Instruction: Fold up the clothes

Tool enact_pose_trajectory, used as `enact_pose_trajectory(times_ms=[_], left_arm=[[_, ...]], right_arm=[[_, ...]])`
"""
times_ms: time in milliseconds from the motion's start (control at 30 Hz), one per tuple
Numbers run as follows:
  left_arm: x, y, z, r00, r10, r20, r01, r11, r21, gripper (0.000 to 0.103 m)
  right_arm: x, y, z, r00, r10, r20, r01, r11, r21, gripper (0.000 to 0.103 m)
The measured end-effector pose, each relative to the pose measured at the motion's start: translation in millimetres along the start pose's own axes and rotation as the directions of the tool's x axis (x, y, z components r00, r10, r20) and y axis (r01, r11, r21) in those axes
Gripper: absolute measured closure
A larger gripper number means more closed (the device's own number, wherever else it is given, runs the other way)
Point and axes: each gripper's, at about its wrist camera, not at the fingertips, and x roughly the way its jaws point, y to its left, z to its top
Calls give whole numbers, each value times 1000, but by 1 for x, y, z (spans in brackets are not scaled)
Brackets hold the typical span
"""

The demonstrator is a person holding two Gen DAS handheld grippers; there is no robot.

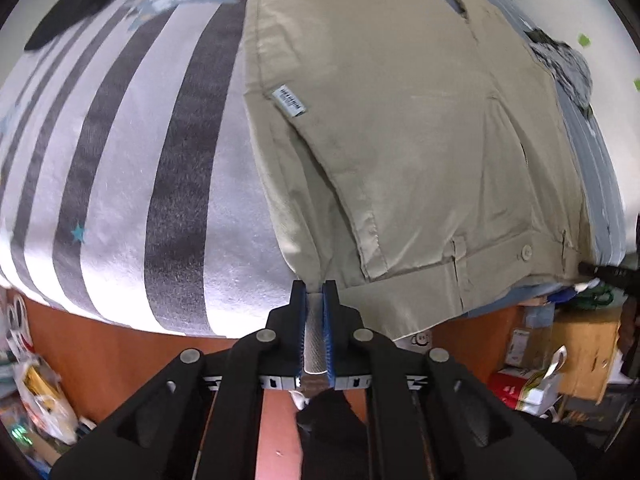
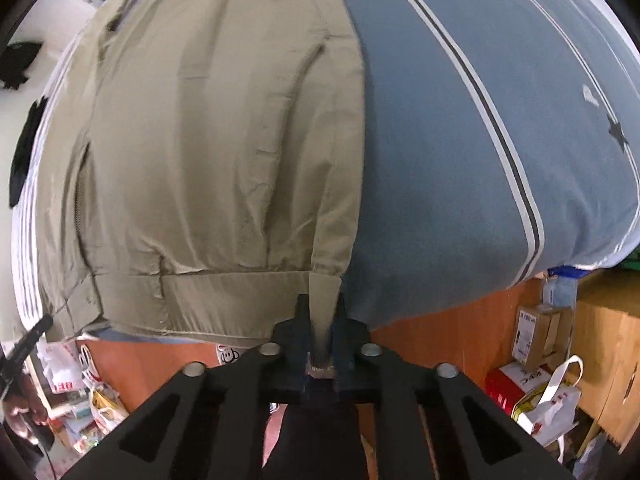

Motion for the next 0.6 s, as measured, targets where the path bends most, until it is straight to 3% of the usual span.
enact_pose_trajectory(times_ms=[67,267,400,567,600], left_arm=[[-1,3,-1,1000,-11,-7,11,1000,-21,94],[-4,1,-5,1000,-20,-3,20,999,-49,94],[-4,8,-4,1000,-6,-8,5,994,-105,80],[-20,19,7,998,26,64,-17,990,-143,64],[-23,20,12,996,33,81,-21,990,-142,56]], right_arm=[[-2,1,2,1000,-9,5,9,1000,-1,81],[-18,-2,8,999,-37,20,37,999,-14,81],[-1,-21,11,998,-33,47,33,999,8,79],[-5,-20,31,995,-46,92,47,999,-1,78],[-6,-17,36,994,-50,102,50,999,-6,74]])
